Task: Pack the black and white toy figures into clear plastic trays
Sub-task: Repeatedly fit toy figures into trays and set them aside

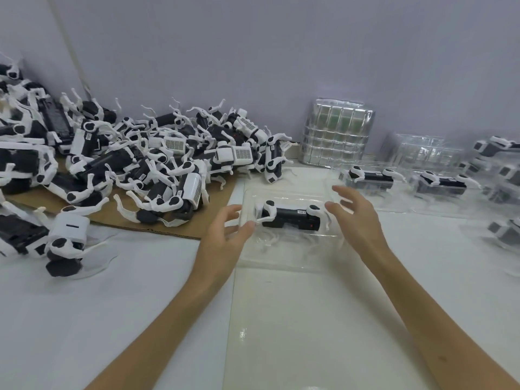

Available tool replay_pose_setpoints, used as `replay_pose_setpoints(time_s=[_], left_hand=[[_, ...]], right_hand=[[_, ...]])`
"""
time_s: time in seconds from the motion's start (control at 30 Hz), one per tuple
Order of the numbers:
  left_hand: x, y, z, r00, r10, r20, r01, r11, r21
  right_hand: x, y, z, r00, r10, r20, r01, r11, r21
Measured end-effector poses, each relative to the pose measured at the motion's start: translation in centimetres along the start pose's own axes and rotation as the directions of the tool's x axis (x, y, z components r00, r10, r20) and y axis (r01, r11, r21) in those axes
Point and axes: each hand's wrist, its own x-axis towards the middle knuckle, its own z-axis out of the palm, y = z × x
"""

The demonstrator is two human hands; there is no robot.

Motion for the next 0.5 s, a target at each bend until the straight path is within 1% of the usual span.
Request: replay_pose_setpoints(time_s=[0.03,0.07,0.1,0.13,0.17,0.2,0.23,0.27,0.3,0.33,0.4,0.5], left_hand=[[-0.1,-0.1,0.2,1.000,0.019,0.007,-0.020,0.999,0.037],[-0.1,-0.2,0.3,0.999,0.036,0.008,-0.037,0.998,0.059],[-0.2,-0.2,0.4,0.999,0.051,0.006,-0.052,0.996,0.073],[-0.2,-0.2,0.4,0.998,0.064,0.003,-0.064,0.994,0.085],[-0.2,-0.2,0.4,0.997,0.074,0.004,-0.074,0.993,0.097],[-0.2,-0.3,0.4,0.996,0.085,0.014,-0.086,0.991,0.101],[-0.2,-0.3,0.3,0.995,0.096,0.035,-0.099,0.990,0.097],[-0.3,-0.3,0.3,0.993,0.102,0.063,-0.107,0.990,0.088],[-0.4,-0.4,0.3,0.991,0.092,0.095,-0.100,0.992,0.081],[-0.4,-0.4,0.3,0.989,0.076,0.127,-0.088,0.993,0.085],[-0.4,-0.8,0.6,0.985,0.066,0.159,-0.086,0.988,0.125],[-0.5,-1.4,0.8,0.985,0.076,0.152,-0.108,0.970,0.216]], right_hand=[[-0.3,-0.5,-0.1,0.990,-0.134,-0.048,0.130,0.989,-0.075],[-0.6,-1.0,-0.2,0.961,-0.271,-0.061,0.260,0.954,-0.151],[-1.1,-1.5,-0.1,0.918,-0.394,-0.039,0.377,0.900,-0.218],[-1.6,-2.2,0.1,0.872,-0.489,0.016,0.474,0.837,-0.274],[-2.1,-2.7,0.5,0.830,-0.548,0.106,0.550,0.770,-0.324],[-2.6,-3.1,0.9,0.788,-0.574,0.223,0.613,0.697,-0.373],[-3.2,-3.4,1.3,0.750,-0.561,0.352,0.662,0.623,-0.417],[-3.6,-3.5,1.8,0.722,-0.517,0.461,0.692,0.569,-0.445],[-3.9,-3.5,2.2,0.709,-0.464,0.531,0.701,0.544,-0.461],[-4.0,-3.3,2.4,0.713,-0.423,0.560,0.694,0.540,-0.476],[-4.0,-3.1,2.3,0.749,-0.402,0.527,0.657,0.558,-0.507],[-3.5,-3.1,1.6,0.836,-0.364,0.410,0.545,0.632,-0.551]])
